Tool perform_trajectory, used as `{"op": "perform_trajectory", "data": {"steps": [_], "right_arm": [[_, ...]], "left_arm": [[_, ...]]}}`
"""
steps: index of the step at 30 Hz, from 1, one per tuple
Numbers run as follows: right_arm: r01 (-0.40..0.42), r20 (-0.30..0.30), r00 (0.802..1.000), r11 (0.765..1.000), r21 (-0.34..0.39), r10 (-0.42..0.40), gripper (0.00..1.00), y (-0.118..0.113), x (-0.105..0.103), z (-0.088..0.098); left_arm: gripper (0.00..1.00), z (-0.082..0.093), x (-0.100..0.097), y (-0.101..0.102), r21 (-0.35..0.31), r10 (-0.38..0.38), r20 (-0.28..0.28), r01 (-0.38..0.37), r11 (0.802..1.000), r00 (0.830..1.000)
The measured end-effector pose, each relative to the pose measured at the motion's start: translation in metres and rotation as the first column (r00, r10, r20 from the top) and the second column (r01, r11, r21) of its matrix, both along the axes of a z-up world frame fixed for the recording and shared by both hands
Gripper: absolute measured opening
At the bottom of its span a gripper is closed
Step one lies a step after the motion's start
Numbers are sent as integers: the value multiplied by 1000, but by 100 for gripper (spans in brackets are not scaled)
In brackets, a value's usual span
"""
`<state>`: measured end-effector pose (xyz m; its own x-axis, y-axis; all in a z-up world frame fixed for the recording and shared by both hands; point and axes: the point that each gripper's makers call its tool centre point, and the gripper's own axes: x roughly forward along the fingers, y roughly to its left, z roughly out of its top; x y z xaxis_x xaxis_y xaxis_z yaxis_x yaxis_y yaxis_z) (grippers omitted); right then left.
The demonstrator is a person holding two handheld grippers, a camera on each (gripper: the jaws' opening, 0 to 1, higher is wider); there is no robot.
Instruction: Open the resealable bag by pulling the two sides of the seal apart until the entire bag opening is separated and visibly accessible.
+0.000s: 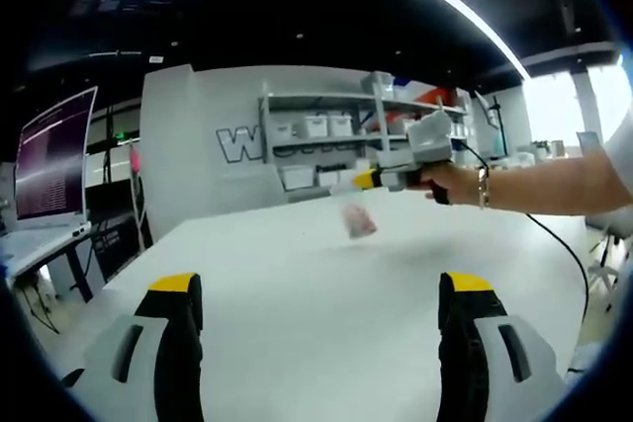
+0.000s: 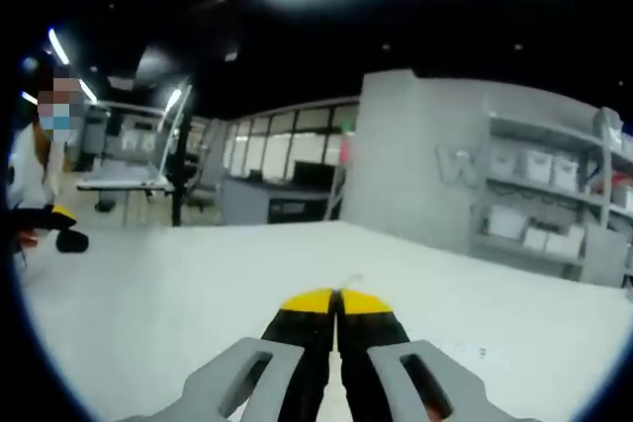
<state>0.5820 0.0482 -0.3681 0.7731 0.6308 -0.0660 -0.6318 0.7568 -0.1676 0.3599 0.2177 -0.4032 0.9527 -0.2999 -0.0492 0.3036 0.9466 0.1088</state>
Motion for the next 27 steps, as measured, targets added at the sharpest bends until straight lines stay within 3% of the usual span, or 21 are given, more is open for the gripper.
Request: {"op": "perform_trajectory", "data": {"steps": [27], "right_arm": [[-17,15,1000,1000,-3,17,0,-3,-2,3]], "left_arm": [[97,-1,-8,3,-2,8,0,-8,1000,1000]]}}
